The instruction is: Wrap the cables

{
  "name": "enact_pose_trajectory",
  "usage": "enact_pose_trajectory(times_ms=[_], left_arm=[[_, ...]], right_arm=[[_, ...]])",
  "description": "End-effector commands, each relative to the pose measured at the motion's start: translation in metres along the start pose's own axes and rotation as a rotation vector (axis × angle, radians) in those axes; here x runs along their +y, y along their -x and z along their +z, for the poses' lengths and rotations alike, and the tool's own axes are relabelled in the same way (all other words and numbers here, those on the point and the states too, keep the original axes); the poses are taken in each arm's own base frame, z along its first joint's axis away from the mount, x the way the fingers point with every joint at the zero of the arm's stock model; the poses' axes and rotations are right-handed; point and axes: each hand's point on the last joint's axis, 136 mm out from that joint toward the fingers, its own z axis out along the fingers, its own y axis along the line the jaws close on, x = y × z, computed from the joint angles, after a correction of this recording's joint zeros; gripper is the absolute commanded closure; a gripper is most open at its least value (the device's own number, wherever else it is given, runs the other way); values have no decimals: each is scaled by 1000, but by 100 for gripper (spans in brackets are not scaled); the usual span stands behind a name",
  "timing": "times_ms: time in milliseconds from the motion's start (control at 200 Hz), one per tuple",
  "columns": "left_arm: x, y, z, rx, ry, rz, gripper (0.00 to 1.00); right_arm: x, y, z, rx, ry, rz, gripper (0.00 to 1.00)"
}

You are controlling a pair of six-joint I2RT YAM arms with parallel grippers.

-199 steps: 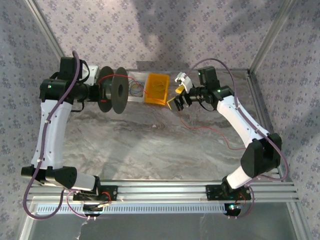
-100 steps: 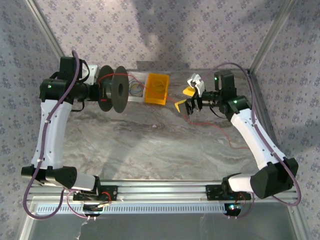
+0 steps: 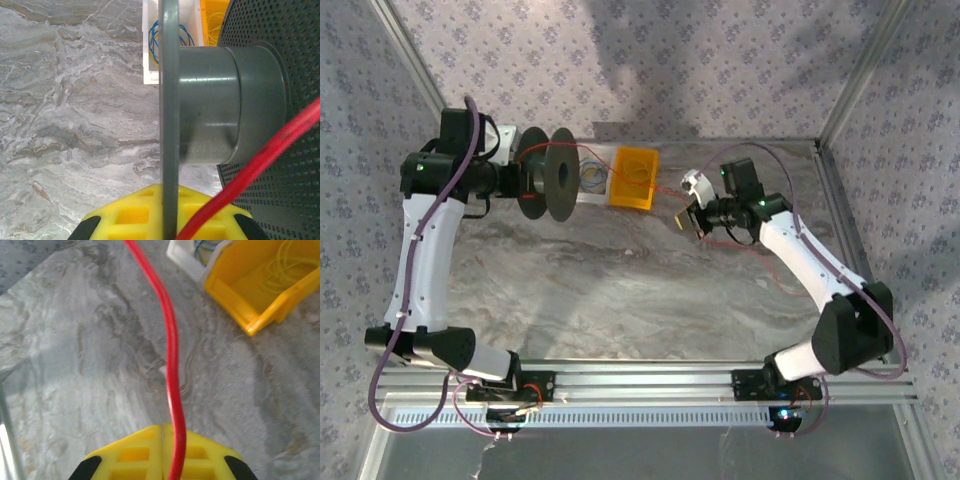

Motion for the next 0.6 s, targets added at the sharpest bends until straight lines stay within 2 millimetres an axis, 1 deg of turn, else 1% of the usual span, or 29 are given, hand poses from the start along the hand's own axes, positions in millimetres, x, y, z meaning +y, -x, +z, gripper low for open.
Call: enact_pose_trajectory(times_ms=[0,25,100,135,140,175,195,300,350,370,385,450,490,595], left_arm=[[-2,25,-21,-122,-19,-11,100],[-4,24,-21,-120,-28,-8,100],[-9,21,-22,-112,-58,0,100],[-12,19,-22,-107,-73,4,100],[-12,19,-22,-105,-74,4,100],[-15,17,-23,-99,-88,11,100],[-16,15,-23,-95,-93,13,100],[-17,8,-27,-78,-97,28,100],[-18,6,-29,-73,-102,37,100],[-18,5,-30,-74,-105,40,100],[-19,5,-31,-71,-108,41,100],[-22,4,-34,-73,-127,45,100],[-25,4,-36,-76,-144,46,100],[-32,8,-43,-97,-193,45,100]], right_arm=[[-24,40,-1,-47,-84,-62,100],[-30,49,0,-50,-93,-67,100],[-55,68,13,-38,-113,-52,100],[-69,73,22,-21,-122,-37,100],[-70,76,21,-25,-126,-39,100],[-84,85,29,-22,-142,-32,100],[-91,85,34,-3,-150,-19,100],[-131,98,52,24,-222,13,100],[-146,104,58,30,-245,28,100],[-150,106,60,31,-251,33,100],[-153,104,63,44,-254,40,100],[-164,112,67,39,-270,51,100],[-169,113,71,42,-277,72,100],[-173,108,80,67,-272,85,100]])
